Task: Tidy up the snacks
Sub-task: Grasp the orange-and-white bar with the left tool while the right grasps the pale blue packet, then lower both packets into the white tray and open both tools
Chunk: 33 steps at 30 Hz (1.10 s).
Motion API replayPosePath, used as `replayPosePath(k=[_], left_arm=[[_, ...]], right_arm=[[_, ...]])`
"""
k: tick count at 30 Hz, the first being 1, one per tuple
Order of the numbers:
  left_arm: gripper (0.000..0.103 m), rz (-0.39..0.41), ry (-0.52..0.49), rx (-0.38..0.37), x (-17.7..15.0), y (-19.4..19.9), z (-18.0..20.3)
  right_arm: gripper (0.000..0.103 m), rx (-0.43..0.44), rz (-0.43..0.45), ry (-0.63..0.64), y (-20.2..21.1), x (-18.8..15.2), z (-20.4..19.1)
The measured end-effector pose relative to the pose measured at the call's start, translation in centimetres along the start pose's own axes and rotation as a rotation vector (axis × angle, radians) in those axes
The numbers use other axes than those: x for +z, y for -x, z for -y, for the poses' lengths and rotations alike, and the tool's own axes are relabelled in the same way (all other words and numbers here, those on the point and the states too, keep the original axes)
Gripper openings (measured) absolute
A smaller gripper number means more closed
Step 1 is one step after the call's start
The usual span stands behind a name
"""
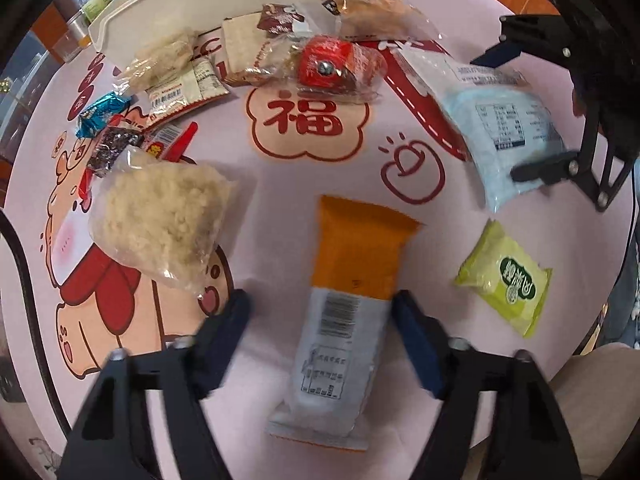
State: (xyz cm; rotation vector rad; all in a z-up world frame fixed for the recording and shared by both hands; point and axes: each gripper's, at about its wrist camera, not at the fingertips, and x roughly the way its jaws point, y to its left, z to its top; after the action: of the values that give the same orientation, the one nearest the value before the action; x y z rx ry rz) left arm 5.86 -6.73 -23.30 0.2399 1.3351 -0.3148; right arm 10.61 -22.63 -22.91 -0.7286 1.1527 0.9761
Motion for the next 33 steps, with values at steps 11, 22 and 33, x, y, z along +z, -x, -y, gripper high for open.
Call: replayPosePath(k=[11,22,33], left_arm=[[0.030,0.000,0.135,-0.013,1.3,1.3,-0.8],[0.030,0.123,0.202,0.101,1.9,8.3,-0.5],[0.030,0.314,0.218,0.216,5.9,19.3,-2.7]], right_arm=[[0.092,-0.076,-0.055,-0.016,0.0,0.3,-3.8],[0.087,-0.111,0.045,-0.243,3.3,-0.7,-5.0],[0.087,-0.182,0.312,-0.571,14.9,2.4,-1.7]])
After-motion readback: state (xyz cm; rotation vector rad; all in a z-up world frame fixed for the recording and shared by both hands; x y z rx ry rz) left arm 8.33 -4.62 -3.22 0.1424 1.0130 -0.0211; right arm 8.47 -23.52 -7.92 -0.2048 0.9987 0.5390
